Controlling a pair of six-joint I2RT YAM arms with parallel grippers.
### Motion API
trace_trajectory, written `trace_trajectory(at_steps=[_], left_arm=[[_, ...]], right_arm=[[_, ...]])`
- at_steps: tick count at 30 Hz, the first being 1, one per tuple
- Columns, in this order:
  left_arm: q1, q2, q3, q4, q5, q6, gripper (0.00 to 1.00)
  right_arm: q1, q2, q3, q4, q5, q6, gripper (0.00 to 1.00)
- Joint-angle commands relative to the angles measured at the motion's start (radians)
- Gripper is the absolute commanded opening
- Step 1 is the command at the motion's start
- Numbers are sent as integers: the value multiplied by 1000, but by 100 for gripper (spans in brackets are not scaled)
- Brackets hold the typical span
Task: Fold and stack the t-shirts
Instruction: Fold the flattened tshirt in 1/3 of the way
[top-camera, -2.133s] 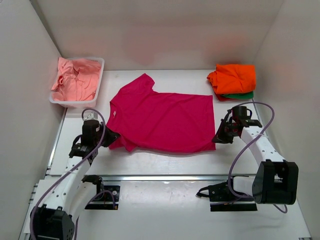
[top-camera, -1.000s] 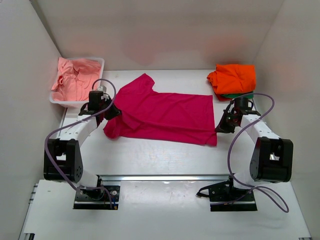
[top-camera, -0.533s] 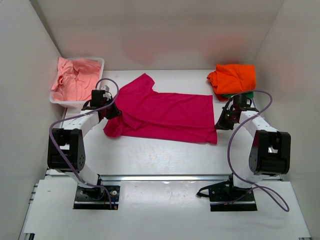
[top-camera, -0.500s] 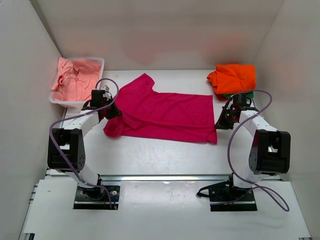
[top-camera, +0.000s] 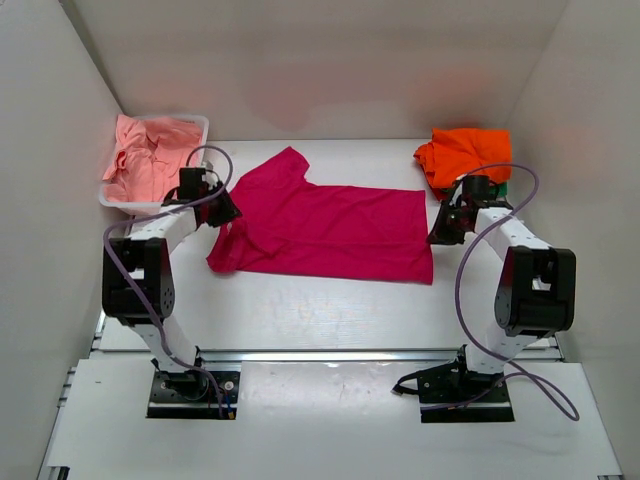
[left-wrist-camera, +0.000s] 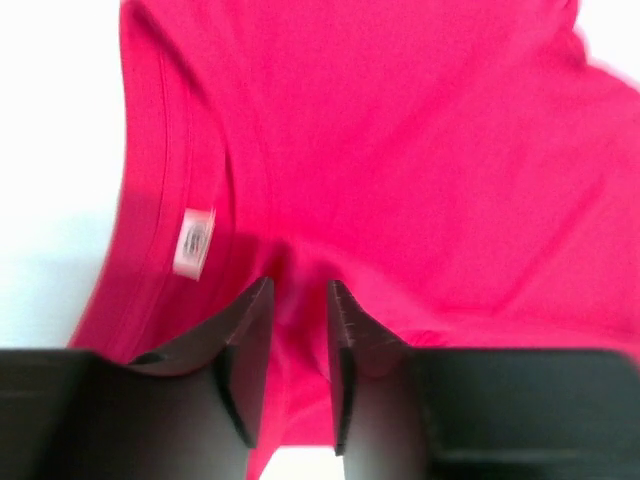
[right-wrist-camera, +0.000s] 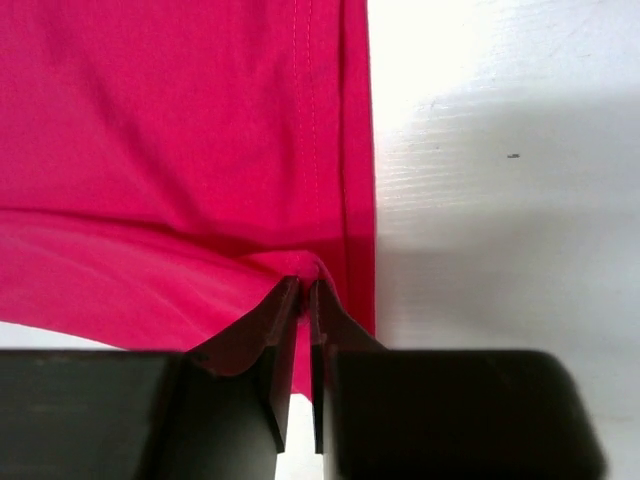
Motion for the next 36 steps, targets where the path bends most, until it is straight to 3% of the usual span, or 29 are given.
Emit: trace_trajectory(at_steps=[1,2,3,4,5,6,8,10,14,18,24,28,36], left_arm=[[21,40,155,14,19,2,44],[22,49,171,0,30,8,54],[22,68,212,-9,30,15,66],[53,91,253,-39,44,22,69],[58,92,272,-82,41,28,70],[64,102,293,-122,54,39,70],[73,68,265,-177,53,55,70],[87,7,177,-193,58,68,70],[81,-168,-37,-230,-5,82,70],[36,-292,-176,-226,-71,29,69],[-10,-426,-342,-198,-140,-42,61],[-34,-472,-380,-193,-260,-30,59],[-42,-419,-415,-136,-301,-97,54]], right_arm=[[-10,8,72,-56,55,6,5],[-12,8,74,-82,57,5,8],[-10,5,75,-92,56,3,17],[-9,-6,60,-99,75,20,21],[-4,-18,37,-90,88,14,34],[-6,-41,22,-78,97,7,56],[-24,-107,-47,-37,92,17,74],[-51,-148,-84,-27,77,33,82],[-58,-205,-115,-93,80,80,73],[45,-251,-182,-122,147,184,55],[108,-332,-284,-73,206,339,55],[96,-346,-310,-64,194,332,56],[83,-366,-336,-47,177,327,55]])
